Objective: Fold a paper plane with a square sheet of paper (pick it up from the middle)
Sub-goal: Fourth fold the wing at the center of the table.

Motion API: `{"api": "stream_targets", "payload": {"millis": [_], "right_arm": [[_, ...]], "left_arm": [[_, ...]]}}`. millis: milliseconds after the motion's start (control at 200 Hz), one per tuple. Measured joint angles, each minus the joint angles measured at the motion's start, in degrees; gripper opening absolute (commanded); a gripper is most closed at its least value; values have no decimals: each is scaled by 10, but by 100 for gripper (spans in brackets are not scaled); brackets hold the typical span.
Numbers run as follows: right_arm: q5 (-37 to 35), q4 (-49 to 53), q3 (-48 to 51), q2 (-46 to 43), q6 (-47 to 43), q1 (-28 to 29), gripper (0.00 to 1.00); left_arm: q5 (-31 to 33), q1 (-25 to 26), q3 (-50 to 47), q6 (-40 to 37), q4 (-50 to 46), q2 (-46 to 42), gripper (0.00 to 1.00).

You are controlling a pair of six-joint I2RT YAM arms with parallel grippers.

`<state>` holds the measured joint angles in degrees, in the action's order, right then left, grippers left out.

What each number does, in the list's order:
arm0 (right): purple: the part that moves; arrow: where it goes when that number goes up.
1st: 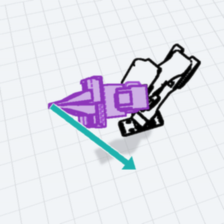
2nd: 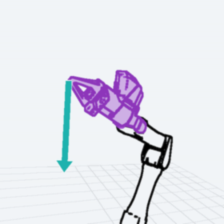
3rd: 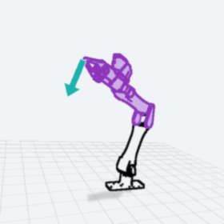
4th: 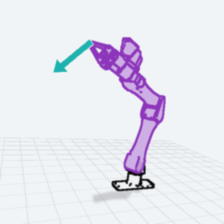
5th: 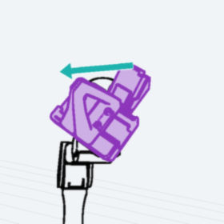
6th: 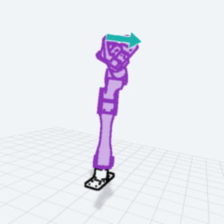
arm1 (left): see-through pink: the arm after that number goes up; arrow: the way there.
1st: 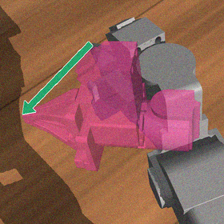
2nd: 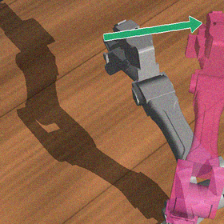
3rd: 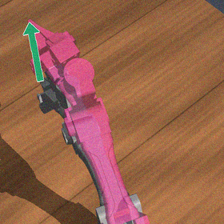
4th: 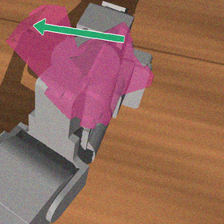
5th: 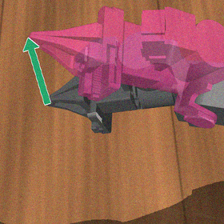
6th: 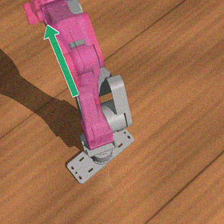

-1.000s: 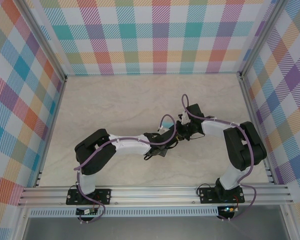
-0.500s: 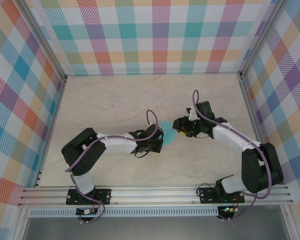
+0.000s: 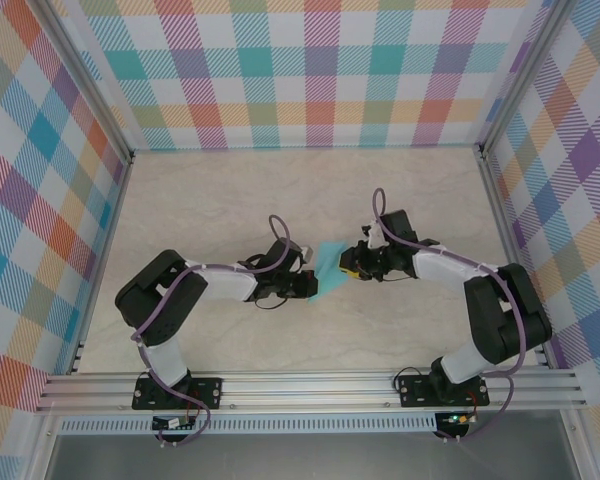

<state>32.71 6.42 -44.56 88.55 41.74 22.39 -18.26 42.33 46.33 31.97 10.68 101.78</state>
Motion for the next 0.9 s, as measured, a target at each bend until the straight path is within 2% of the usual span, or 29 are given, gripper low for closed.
{"api": "stream_targets", "payload": {"millis": [310,655,900], "right_arm": [[22,-49,-18,79,24,32,16],[37,-94,-45,124,46,36,15],[22,-90,-61,150,48,36,14]], "left_arm": [[-51,-22,-12,29,33,9,4],[-76,-28,-12,37,46,18,4],[-79,-31,-12,38,45,18,10]]}}
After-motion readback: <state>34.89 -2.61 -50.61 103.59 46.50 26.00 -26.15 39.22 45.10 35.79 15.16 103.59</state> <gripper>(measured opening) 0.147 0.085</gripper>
